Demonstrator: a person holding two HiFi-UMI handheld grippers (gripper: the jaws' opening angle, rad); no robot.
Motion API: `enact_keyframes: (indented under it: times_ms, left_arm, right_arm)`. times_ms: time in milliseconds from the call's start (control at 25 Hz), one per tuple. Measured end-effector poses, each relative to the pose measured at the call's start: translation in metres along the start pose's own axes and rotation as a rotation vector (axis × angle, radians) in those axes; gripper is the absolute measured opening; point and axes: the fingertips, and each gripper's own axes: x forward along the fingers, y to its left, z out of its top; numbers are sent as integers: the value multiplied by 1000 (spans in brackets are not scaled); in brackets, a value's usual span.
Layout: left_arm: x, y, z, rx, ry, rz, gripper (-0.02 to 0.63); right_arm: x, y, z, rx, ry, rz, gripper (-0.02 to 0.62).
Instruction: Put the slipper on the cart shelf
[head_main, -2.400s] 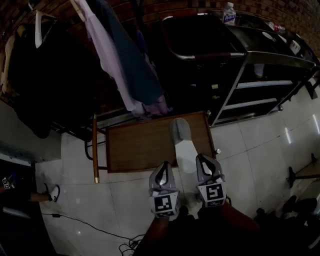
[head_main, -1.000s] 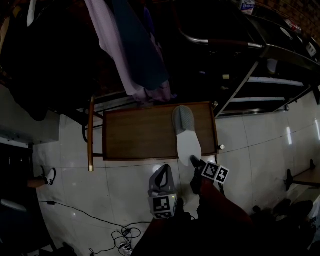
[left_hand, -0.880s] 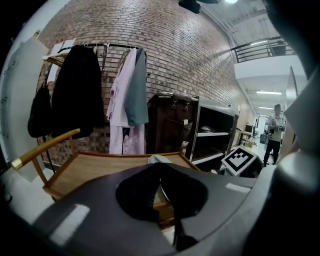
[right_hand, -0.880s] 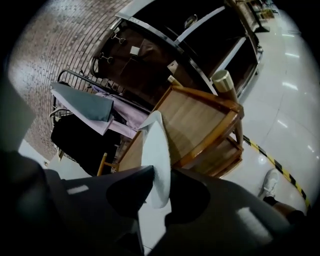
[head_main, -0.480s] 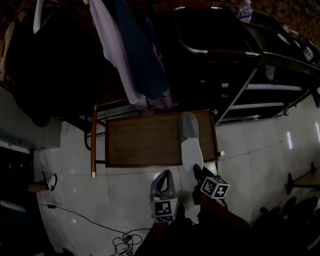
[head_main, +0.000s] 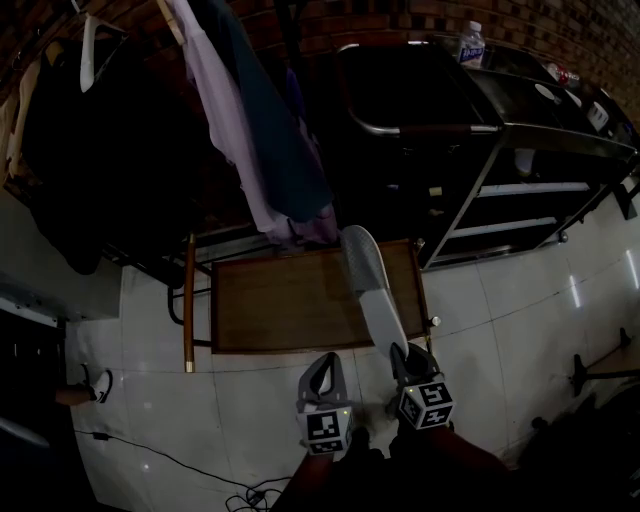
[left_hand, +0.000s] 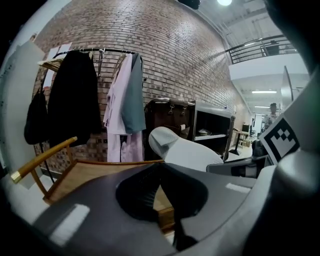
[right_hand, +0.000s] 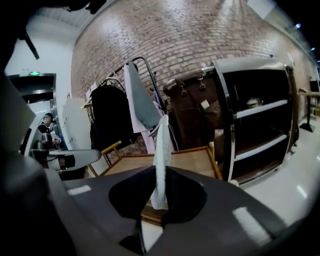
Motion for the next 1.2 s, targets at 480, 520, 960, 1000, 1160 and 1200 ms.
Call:
enact_keyframes:
  times_ms: [480, 520, 960, 1000, 1160, 1200]
  left_arm:
    - [-3, 1, 72, -15, -149, -33, 15]
    - [-4, 1, 81, -9, -169, -31, 15]
    - [-4, -10, 132, 51, -282, -86, 15]
    - [-5, -9, 137, 68, -294, -84, 15]
    - [-10, 9, 147, 86, -322, -57, 15]
    - [-11, 11, 148, 83, -322, -53, 15]
  right_arm:
    - [-42, 47, 117, -276, -304, 43, 44]
    - [-44, 48, 124, -275, -320, 40, 44]
    - [-65, 49, 154, -262, -399, -12, 43]
    - [-66, 49, 156, -263, -405, -18, 43]
    - [-71, 49, 166, -269, -431, -36, 44]
    - [-73, 48, 168, -269, -438, -42, 44]
